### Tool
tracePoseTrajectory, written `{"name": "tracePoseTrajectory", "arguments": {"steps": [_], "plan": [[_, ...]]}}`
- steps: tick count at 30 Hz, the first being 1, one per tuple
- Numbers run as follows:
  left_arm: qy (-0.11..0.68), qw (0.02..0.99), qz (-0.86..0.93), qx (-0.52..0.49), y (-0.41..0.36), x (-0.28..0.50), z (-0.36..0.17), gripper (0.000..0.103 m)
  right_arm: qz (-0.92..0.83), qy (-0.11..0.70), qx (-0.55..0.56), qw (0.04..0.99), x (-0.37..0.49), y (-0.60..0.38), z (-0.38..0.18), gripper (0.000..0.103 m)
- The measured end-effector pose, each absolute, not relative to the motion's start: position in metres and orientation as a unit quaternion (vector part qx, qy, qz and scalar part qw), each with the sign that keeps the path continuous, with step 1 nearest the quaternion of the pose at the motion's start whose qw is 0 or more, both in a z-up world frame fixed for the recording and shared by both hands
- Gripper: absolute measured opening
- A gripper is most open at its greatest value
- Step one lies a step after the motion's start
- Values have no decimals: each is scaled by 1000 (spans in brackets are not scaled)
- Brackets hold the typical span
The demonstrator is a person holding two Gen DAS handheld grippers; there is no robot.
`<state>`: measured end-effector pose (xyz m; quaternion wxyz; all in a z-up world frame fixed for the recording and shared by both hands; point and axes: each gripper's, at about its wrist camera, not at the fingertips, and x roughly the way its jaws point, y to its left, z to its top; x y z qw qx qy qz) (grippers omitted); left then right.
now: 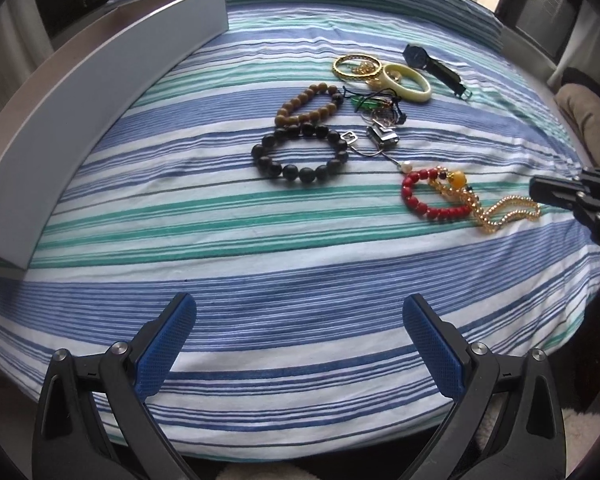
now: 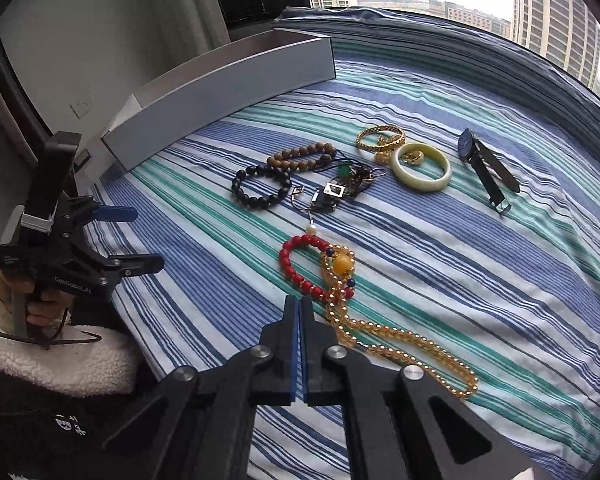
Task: Organize jewelry
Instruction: 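Pull the gold bead strand out of the tangle with the right gripper and release it, then lower the left gripper onto the red bead bracelet and grasp it by the amber bead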
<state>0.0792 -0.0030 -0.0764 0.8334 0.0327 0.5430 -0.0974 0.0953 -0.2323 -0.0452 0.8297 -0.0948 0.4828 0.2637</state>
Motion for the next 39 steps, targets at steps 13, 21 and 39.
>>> {"name": "tracePoseTrajectory", "arguments": {"steps": [13,21,39], "plan": [[559,824,-89,21,6,73,-86,103,278,526,-108,797,155,-205,-113,24],[559,824,-85,13,10,77,-89,103,411,483,-53,771,112,-185,-63,17],[548,832,-80,16,23,80,-87,102,261,549,-57,792,123,-222,-88,36]]}}
